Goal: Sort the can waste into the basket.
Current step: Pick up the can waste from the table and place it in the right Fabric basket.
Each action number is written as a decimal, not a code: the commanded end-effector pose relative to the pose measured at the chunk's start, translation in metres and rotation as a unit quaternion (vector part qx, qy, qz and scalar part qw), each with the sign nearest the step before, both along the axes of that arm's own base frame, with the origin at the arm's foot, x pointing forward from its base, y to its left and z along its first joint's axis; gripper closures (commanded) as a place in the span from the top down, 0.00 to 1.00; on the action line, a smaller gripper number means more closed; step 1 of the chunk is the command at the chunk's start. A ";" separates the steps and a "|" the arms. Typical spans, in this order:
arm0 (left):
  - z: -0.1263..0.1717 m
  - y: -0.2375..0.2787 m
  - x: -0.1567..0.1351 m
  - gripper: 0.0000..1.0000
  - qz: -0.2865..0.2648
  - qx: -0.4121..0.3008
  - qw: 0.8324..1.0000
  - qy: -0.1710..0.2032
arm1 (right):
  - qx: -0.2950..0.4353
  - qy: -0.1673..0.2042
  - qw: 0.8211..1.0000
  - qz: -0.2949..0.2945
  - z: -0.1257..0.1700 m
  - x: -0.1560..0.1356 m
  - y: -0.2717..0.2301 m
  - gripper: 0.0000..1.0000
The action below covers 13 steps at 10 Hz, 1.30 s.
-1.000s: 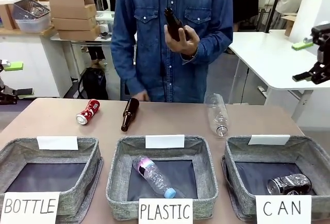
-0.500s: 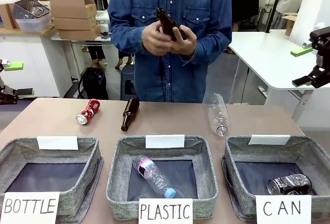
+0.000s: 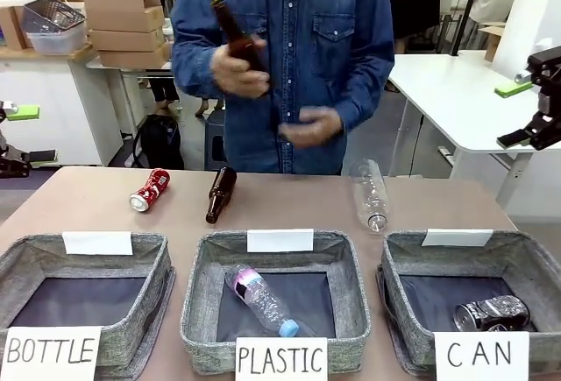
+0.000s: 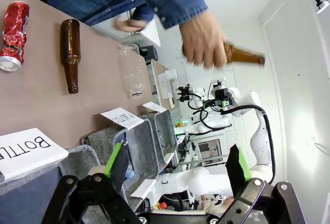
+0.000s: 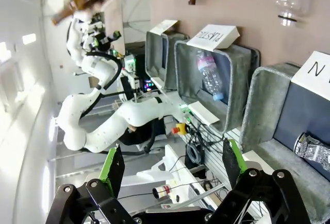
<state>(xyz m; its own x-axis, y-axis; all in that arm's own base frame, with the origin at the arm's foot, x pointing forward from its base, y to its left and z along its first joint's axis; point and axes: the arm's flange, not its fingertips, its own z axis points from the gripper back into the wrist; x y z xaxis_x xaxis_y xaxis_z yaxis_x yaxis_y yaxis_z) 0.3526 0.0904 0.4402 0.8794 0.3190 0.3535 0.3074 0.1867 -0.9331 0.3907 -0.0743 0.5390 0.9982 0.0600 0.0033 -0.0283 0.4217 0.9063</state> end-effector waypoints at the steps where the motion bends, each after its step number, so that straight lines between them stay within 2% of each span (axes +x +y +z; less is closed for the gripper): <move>1: 0.000 0.000 0.000 1.00 -0.006 0.000 1.000 -0.011 | -0.003 -0.007 1.000 0.009 0.003 0.002 -0.004 1.00; 3: 0.000 0.000 0.000 1.00 0.000 0.000 1.000 0.000 | -0.003 -0.007 1.000 0.009 0.003 0.002 -0.004 1.00; 4: 0.022 0.044 -0.004 1.00 0.054 0.014 0.998 -0.020 | -0.003 -0.007 1.000 0.009 0.003 0.002 -0.004 1.00; 5: 0.040 0.092 -0.022 1.00 0.114 0.036 0.993 -0.024 | -0.003 -0.007 1.000 0.009 0.003 0.002 -0.004 1.00; 6: 0.053 0.122 -0.050 1.00 0.145 0.037 0.988 -0.033 | -0.003 -0.007 1.000 0.009 0.003 0.002 -0.004 1.00; 7: 0.059 0.126 -0.072 1.00 0.151 0.054 0.986 -0.039 | -0.003 -0.007 1.000 0.009 0.003 0.002 -0.004 1.00; 8: 0.063 0.117 -0.081 1.00 0.134 0.060 0.988 -0.055 | -0.003 -0.007 1.000 0.009 0.003 0.002 -0.004 1.00; 10: 0.067 0.107 -0.082 1.00 0.128 0.059 0.987 -0.077 | -0.003 -0.007 1.000 0.009 0.003 0.002 -0.004 1.00; 12: 0.067 0.084 -0.064 1.00 0.074 0.065 0.993 -0.066 | -0.003 -0.007 1.000 0.009 0.003 0.002 -0.004 1.00; 13: 0.066 0.061 -0.047 1.00 0.025 0.076 0.995 -0.055 | -0.003 -0.007 1.000 0.009 0.003 0.002 -0.004 1.00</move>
<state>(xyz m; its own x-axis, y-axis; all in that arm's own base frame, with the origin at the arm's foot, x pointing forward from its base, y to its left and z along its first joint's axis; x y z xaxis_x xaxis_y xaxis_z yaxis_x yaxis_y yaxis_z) 0.2923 0.1623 0.5061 0.7814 0.3687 0.5035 0.3835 0.3528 -0.8535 0.3917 -0.0752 0.5398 0.9982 0.0589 0.0053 -0.0297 0.4225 0.9059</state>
